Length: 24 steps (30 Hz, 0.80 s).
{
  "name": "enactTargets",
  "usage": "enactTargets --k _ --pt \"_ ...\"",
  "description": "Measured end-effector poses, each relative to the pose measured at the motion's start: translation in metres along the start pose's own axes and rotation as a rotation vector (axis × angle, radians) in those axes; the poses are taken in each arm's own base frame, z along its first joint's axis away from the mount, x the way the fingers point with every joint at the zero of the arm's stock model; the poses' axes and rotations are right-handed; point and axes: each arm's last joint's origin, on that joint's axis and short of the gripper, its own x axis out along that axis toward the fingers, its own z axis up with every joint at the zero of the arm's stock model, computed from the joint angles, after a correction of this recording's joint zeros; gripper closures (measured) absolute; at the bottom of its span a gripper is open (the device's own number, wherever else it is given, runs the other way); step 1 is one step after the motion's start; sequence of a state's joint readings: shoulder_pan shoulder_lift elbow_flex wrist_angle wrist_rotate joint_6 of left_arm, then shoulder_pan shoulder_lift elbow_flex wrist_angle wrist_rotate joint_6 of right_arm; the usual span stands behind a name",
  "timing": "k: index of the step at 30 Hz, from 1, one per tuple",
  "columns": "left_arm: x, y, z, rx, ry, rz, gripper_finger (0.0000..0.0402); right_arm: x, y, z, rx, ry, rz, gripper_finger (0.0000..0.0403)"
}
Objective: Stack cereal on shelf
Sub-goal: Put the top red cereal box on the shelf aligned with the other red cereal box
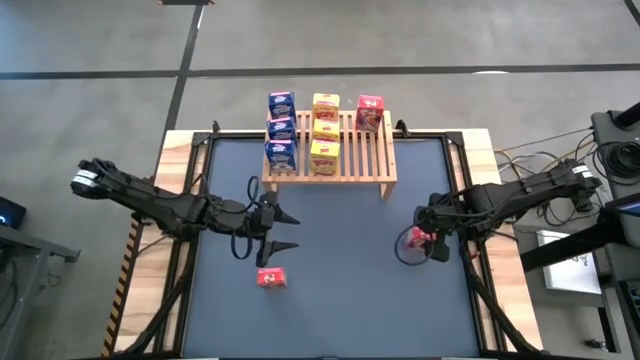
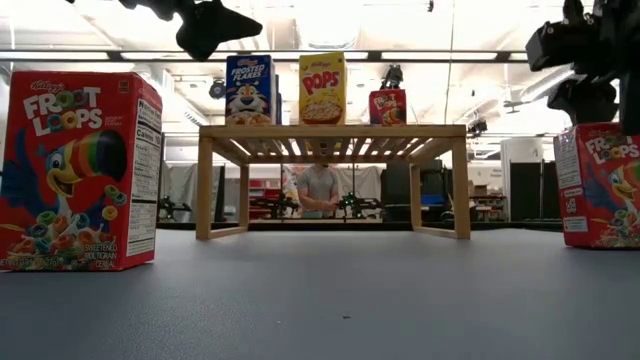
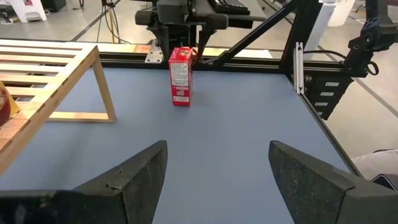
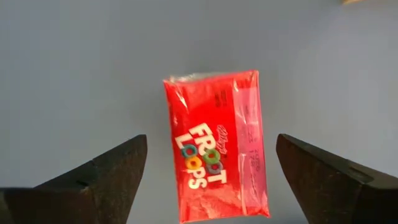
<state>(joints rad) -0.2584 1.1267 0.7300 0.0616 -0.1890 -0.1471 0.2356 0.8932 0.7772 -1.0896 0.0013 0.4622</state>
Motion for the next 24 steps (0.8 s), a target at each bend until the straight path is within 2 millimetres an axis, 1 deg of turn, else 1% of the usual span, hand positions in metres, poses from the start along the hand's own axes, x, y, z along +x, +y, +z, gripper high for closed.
enactTargets --k 9,18,22,24 --pt "0.0 -0.0001 0.0004 -0.02 -0.004 -0.001 0.0137 0.0083 -0.0027 -0.0045 -0.001 0.022 -0.027 0.0108" --pt "0.0 -0.0002 0.0006 -0.029 -0.006 -0.002 0.0137 0.0087 -0.0031 -0.0046 -0.009 0.018 -0.038 0.0171" --pt "0.0 -0.0001 0.0006 -0.029 -0.006 -0.001 0.0137 0.0077 -0.003 -0.0044 -0.015 0.016 -0.037 0.0188" --pt "0.0 -0.0001 0.0006 -0.029 -0.006 -0.001 0.0137 0.0042 -0.002 -0.0021 -0.018 0.002 -0.03 0.0192"
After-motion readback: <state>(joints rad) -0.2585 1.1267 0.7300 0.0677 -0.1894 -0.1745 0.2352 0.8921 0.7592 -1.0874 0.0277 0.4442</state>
